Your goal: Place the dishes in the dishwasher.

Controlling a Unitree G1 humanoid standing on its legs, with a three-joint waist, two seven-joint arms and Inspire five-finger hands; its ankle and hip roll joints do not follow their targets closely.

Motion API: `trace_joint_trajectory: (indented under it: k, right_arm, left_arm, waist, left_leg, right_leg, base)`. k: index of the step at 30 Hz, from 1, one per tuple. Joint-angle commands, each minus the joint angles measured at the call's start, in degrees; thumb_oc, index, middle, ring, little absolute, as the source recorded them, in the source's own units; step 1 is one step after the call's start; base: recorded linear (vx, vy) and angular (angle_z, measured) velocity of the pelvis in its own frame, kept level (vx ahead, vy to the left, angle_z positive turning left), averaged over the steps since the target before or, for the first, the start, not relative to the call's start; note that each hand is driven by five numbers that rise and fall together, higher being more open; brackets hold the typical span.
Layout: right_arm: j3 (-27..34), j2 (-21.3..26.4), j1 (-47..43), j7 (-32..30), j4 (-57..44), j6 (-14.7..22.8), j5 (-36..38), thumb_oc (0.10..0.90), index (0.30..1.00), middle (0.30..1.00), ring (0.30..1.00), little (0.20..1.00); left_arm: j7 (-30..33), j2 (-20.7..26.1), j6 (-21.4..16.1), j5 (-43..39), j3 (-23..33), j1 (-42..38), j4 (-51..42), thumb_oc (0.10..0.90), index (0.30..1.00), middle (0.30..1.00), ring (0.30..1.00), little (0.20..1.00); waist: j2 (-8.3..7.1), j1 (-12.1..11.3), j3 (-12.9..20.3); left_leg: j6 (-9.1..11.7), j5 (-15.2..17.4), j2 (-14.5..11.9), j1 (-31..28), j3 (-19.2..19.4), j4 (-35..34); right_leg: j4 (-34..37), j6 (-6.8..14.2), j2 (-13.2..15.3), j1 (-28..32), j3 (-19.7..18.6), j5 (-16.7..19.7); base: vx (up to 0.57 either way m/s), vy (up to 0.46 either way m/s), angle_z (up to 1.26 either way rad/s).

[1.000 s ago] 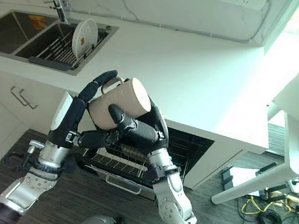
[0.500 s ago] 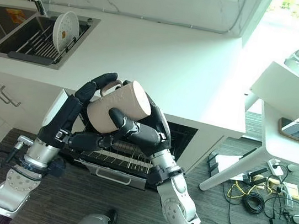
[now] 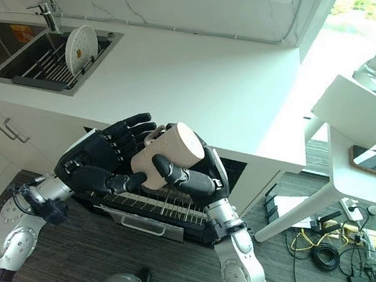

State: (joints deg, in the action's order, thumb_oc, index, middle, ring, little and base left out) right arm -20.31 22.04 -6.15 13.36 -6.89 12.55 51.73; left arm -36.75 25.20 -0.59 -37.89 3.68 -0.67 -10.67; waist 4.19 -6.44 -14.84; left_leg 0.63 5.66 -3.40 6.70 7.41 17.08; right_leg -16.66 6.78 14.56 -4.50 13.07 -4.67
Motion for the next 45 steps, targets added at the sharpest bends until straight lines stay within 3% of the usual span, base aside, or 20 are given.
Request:
trace_joint_trajectory:
  k: [1, 9, 19, 23, 28, 31, 33, 38, 45]
  right_arm:
    - [11.9, -5.2, -6.4, -1.7, -5.8, 8.4, 1.9, 0.400, 0.300, 0.300, 0.300, 0.300]
    - [12.4, -4.7, -6.1, -2.0, -6.1, 7.9, 2.3, 0.400, 0.300, 0.300, 0.300, 0.300]
    - [12.3, -3.9, -6.6, -3.2, -6.1, 8.5, 2.1, 0.400, 0.300, 0.300, 0.300, 0.300]
    - [11.7, -3.9, -7.1, -3.2, -6.1, 8.6, 1.9, 0.400, 0.300, 0.300, 0.300, 0.300]
    - [11.5, -4.3, -6.7, -0.7, -6.7, 6.4, 1.1, 0.400, 0.300, 0.300, 0.300, 0.300]
    - [11.5, -2.2, -5.8, 1.6, -7.0, 2.1, 1.7, 0.400, 0.300, 0.300, 0.300, 0.300]
    - [11.3, -1.8, -5.3, 2.4, -6.3, 0.7, 1.6, 0.400, 0.300, 0.300, 0.300, 0.300]
    - [9.7, -1.8, -4.0, 5.3, -3.5, -1.6, -0.5, 0.400, 0.300, 0.300, 0.300, 0.300]
    - [7.2, -0.2, -3.0, 7.2, 2.3, -3.7, -6.3, 0.400, 0.300, 0.300, 0.300, 0.300]
  left_arm:
    - [-7.3, 5.2, -2.5, -1.3, -3.9, 3.1, -1.5, 0.800, 0.900, 0.900, 0.900, 0.900]
    - [-2.9, 7.5, -6.7, 2.1, -0.2, 4.5, -0.7, 0.800, 0.900, 0.900, 0.900, 0.900]
    - [9.1, 12.9, -14.4, 13.8, 8.7, 9.9, 4.5, 0.800, 0.900, 0.900, 0.900, 0.900]
    - [7.0, 13.4, -15.6, 13.6, 9.7, 11.4, 5.1, 0.800, 0.900, 0.900, 0.900, 0.900]
    - [12.0, 13.0, -14.6, 24.8, 8.7, 11.8, 3.3, 0.800, 0.900, 0.900, 0.900, 0.900]
    - [23.6, 15.7, -16.5, 43.3, 5.8, 10.5, 5.9, 0.800, 0.900, 0.900, 0.900, 0.900]
    - [26.5, 15.9, -17.4, 49.0, 4.4, 9.6, 6.4, 0.800, 0.900, 0.900, 0.900, 0.900]
    - [29.9, 15.4, -16.7, 55.9, -0.7, 6.7, 8.7, 0.800, 0.900, 0.900, 0.900, 0.900]
    - [42.4, 15.6, -19.0, 67.4, -5.7, 3.4, 13.3, 0.800, 0.900, 0.900, 0.900, 0.900]
  waist:
    - [-0.66, -0.9, 6.7]
    - [-0.48, -1.6, 7.0]
    - [0.26, -3.7, 6.9]
    - [0.37, -4.6, 6.7]
    - [0.06, -4.7, 6.6]
    - [-0.80, -3.8, 6.4]
    - [-1.12, -3.4, 6.2]
    - [-1.87, -2.2, 5.5]
    - [-2.70, -0.5, 4.6]
  left_leg:
    - [1.8, 6.5, -2.1, -2.4, -3.4, 0.1]
    - [1.9, 6.4, -2.1, -2.2, -3.8, 0.1]
    - [1.8, 5.8, -1.7, -1.5, -4.7, 0.1]
    - [1.8, 5.5, -1.5, -1.1, -5.2, 0.1]
    - [1.9, 5.6, -1.7, -0.9, -5.2, 0.1]
    - [2.0, 5.6, -2.0, -1.0, -4.9, 0.1]
    - [2.0, 5.7, -2.2, -1.0, -4.8, 0.1]
    - [2.2, 5.8, -2.7, -1.1, -3.9, 0.1]
    - [2.5, 5.9, -3.3, -1.1, -2.5, 0.1]
  right_leg:
    - [-0.5, 3.7, 2.9, 0.2, 0.4, -3.5]
    - [-0.5, 3.7, 3.1, 0.4, 0.9, -3.8]
    - [-0.5, 3.6, 3.4, 0.6, 1.8, -4.2]
    - [-0.5, 3.7, 3.3, 0.7, 2.2, -4.3]
    - [-0.5, 3.7, 3.1, 0.7, 2.6, -4.4]
    - [-0.5, 3.8, 2.7, 0.8, 2.5, -4.4]
    - [-0.5, 3.8, 2.7, 0.8, 2.6, -4.4]
    - [-0.5, 3.8, 2.4, 0.6, 2.3, -4.2]
    - [-0.5, 3.9, 2.4, -0.4, 1.4, -3.7]
  base:
    - [0.00, 0.000, 0.00]
    - [0.00, 0.000, 0.00]
    - [0.00, 0.000, 0.00]
    - [0.00, -0.003, 0.01]
    - [0.00, -0.003, 0.01]
    - [0.00, -0.030, 0.00]
    - [0.01, -0.033, 0.05]
    - [0.03, -0.020, 0.06]
    - [0.05, 0.022, -0.01]
